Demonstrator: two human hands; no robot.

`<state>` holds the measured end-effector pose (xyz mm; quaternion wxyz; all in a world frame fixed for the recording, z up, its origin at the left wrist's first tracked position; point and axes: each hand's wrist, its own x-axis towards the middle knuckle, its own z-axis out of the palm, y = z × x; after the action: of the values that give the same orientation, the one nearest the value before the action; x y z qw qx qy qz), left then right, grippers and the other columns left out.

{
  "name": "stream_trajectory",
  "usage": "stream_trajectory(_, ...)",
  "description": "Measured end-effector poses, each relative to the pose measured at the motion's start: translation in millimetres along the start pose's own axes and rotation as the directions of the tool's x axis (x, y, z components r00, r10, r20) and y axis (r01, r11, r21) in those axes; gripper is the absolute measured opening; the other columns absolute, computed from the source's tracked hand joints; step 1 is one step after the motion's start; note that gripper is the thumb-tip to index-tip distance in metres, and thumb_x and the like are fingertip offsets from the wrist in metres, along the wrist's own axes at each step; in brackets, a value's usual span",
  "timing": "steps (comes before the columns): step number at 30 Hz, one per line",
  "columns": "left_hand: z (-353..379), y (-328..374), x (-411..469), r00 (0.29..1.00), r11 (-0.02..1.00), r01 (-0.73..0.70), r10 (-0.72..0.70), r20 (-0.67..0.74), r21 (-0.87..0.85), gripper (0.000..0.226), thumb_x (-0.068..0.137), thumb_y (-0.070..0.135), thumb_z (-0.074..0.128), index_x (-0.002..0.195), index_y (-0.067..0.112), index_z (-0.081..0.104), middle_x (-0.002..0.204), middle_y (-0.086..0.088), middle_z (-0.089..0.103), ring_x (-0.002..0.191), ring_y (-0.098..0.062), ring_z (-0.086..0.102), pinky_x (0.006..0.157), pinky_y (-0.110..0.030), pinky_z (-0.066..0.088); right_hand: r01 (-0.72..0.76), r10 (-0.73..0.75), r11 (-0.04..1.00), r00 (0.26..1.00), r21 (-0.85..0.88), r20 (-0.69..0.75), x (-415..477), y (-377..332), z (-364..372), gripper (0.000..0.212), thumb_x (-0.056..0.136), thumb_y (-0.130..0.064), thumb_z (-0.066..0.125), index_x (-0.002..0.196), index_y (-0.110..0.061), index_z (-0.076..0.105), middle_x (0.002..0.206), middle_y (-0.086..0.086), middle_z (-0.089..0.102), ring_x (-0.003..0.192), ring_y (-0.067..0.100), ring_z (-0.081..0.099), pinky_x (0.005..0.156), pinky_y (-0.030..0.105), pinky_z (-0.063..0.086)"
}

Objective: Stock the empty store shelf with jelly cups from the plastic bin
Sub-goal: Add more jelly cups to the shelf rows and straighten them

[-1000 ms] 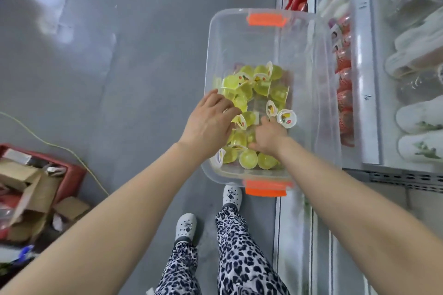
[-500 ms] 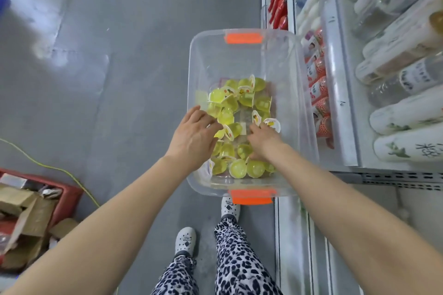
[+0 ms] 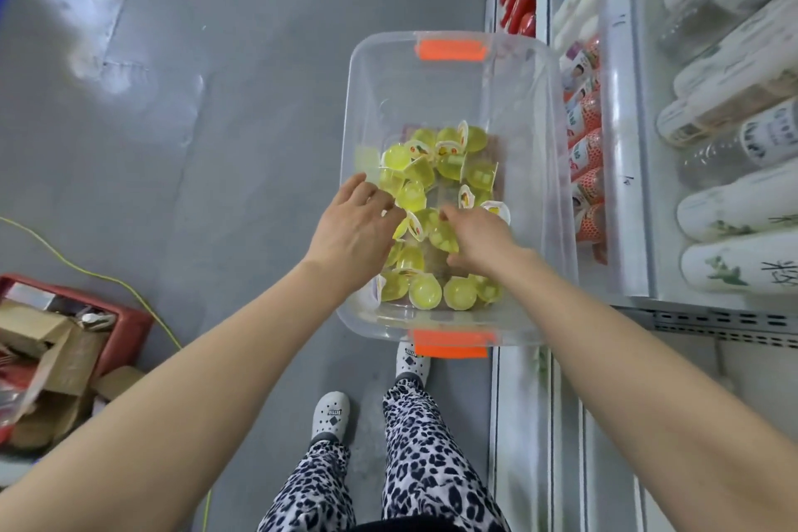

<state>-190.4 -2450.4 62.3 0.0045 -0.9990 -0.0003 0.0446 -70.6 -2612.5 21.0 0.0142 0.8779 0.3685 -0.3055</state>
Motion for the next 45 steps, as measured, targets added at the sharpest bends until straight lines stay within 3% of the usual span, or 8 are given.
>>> stream_trajectory(7,28,46,50,0.959,0.993,0.108,-0.092,0.267,-0.045,0.042,0.091,0.026,0.058,0.131,0.019,0.046,0.129,-0.006,0.048,0.117,-0.028,0.045,0.096,-0.036,0.041,-0.025,0.007,0.999,0.918,-0.039,-0.397,-39,26,-35,0.048,0.084,-0.019,0.063,0.126,-0.012,0.041,0.117,0.012,0.052,0.1,0.031,0.054,0.075,0.035,0.043)
stream_trajectory(12,70,54,74,0.895,0.981,0.191,-0.182,0.406,0.02,0.043,0.092,0.027,0.056,0.131,0.016,0.043,0.129,-0.009,0.048,0.119,-0.032,0.046,0.097,-0.04,0.041,0.036,-0.126,0.97,0.919,-0.239,-0.373,-44,24,-23,0.039,0.087,-0.01,0.058,0.123,-0.013,0.045,0.113,0.009,0.051,0.096,0.028,0.051,0.079,0.038,0.046)
stream_trajectory(20,89,55,79,0.916,0.979,0.2,-0.2,0.347,0.037,0.039,0.091,0.024,0.055,0.126,0.02,0.039,0.116,-0.011,0.052,0.101,-0.03,0.058,0.096,-0.041,0.037,-0.053,-0.021,0.986,0.899,-0.157,-0.438,-38,27,-25,0.047,0.086,-0.011,0.062,0.13,-0.011,0.045,0.122,0.012,0.048,0.101,0.029,0.052,0.079,0.036,0.044)
stream_trajectory(25,63,52,72,0.926,0.963,0.233,-0.176,0.335,-0.139,0.055,0.082,0.021,0.067,0.129,0.02,0.039,0.119,-0.011,0.041,0.092,-0.03,0.057,0.087,-0.039,0.043,-0.083,0.063,0.996,0.887,-0.023,-0.457,-45,21,-28,0.049,0.085,-0.021,0.065,0.129,-0.014,0.045,0.124,0.01,0.048,0.106,0.027,0.051,0.079,0.035,0.045)
stream_trajectory(31,9,42,34,0.972,0.861,0.193,-0.101,0.214,-0.47,0.063,0.074,0.013,0.068,0.131,0.012,0.04,0.12,-0.012,0.045,0.107,-0.029,0.049,0.091,-0.036,0.044,-0.132,0.186,0.982,0.807,0.135,-0.561,-89,-2,-34,0.054,0.08,-0.024,0.065,0.129,-0.013,0.046,0.113,0.012,0.053,0.103,0.03,0.052,0.082,0.038,0.047)
stream_trajectory(36,-32,41,-13,0.999,0.854,0.042,-0.034,0.026,-0.518,0.061,0.073,0.019,0.065,0.129,0.013,0.043,0.114,-0.011,0.055,0.109,-0.031,0.047,0.095,-0.036,0.035,-0.174,0.304,0.95,0.703,0.259,-0.643,-146,-28,-30,0.059,0.075,-0.025,0.068,0.128,-0.011,0.046,0.117,0.013,0.057,0.109,0.033,0.051,0.093,0.042,0.043)
stream_trajectory(42,-70,52,-71,0.979,0.772,-0.135,0.007,-0.203,-0.621,0.054,0.07,0.023,0.067,0.118,0.011,0.045,0.11,-0.006,0.058,0.105,-0.031,0.049,0.087,-0.041,0.043,-0.192,0.425,0.903,0.528,0.385,-0.735,-239,-61,-13,0.044,0.075,-0.027,0.069,0.113,-0.01,0.053,0.107,0.008,0.058,0.099,0.029,0.051,0.08,0.031,0.034)
stream_trajectory(45,-86,68,-98,0.95,0.734,-0.265,0.087,-0.301,-0.625,0.049,0.073,0.024,0.069,0.117,0.013,0.049,0.113,-0.002,0.059,0.105,-0.027,0.051,0.085,-0.03,0.037,-0.235,0.47,0.883,0.431,0.407,-0.77,-292,-76,0,0.041,0.079,-0.031,0.069,0.112,-0.011,0.055,0.106,0.008,0.06,0.1,0.028,0.052,0.081,0.033,0.035)
